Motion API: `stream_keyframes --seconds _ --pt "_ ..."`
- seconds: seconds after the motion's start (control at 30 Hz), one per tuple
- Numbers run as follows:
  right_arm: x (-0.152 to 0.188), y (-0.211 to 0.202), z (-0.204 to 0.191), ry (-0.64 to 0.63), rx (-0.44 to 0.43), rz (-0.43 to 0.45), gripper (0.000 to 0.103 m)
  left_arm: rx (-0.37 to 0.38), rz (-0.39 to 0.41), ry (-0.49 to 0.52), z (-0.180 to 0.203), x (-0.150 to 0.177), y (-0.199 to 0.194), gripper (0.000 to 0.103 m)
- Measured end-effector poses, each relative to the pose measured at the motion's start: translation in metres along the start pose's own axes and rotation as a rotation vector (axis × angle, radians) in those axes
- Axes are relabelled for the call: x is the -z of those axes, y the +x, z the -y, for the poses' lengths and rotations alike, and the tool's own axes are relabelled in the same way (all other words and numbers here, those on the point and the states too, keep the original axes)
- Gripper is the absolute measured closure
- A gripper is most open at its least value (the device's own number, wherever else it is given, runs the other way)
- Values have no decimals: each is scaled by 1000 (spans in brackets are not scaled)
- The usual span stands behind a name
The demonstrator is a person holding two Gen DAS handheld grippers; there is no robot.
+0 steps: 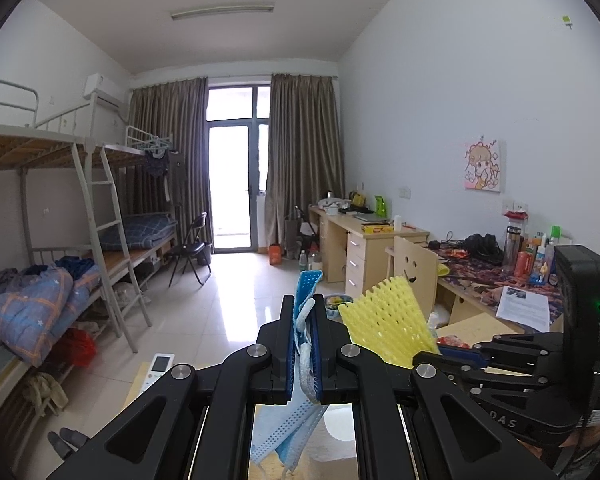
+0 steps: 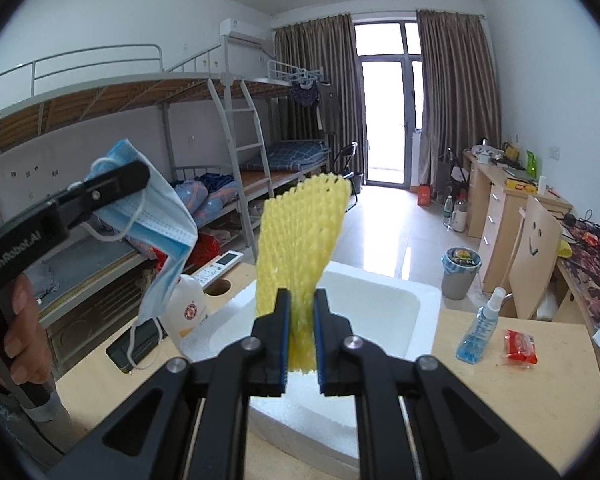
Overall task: Organize soft objects
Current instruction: 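Open the right gripper to drop the mesh sleeve into the foam box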
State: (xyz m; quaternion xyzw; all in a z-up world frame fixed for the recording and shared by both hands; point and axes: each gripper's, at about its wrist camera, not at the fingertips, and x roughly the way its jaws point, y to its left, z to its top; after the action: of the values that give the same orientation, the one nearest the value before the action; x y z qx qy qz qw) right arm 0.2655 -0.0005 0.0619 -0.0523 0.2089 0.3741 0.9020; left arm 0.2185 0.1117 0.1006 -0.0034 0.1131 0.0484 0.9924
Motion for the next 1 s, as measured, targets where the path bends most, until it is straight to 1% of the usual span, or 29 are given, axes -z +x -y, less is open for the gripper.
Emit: stream_keyframes --seconds 0.4,0.43,0.47,0.5,0.53,0.6,0.63,0.67,0.73,0.77,0.8,0.83,0.9,1.0 --pt "6 29 13 32 40 -83 89 4 -15 -2 0 1 4 96" --pt "7 31 14 31 46 -94 86 4 -15 -2 -1 1 4 96" --pt "7 32 14 32 53 -99 82 3 -14 -4 -1 1 4 96" --pt "6 33 16 36 58 -102 69 4 -14 -4 -1 1 4 96" --pt "6 33 17 42 53 -103 53 4 -15 -2 -1 1 4 96" --pt "6 31 19 60 51 -98 39 4 -14 -3 -2 0 5 96" --pt "6 31 19 63 56 -96 34 3 -15 -2 -1 0 5 96" --pt "6 30 20 66 62 -94 32 4 -15 -2 -2 0 4 96" --pt "4 30 20 66 63 -99 13 3 -15 -4 -1 0 5 96" --pt "4 30 20 68 52 -99 9 3 -15 -2 -2 1 4 96" --pt "4 29 19 72 44 -95 3 3 -15 -1 -1 0 5 96" --pt "3 27 18 71 38 -88 0 4 -16 -2 -2 1 5 96" --pt "2 25 16 61 33 -82 0 7 -20 -7 -3 0 4 96" --pt "0 18 12 42 57 -55 0 10 -20 -10 -5 0 3 96"
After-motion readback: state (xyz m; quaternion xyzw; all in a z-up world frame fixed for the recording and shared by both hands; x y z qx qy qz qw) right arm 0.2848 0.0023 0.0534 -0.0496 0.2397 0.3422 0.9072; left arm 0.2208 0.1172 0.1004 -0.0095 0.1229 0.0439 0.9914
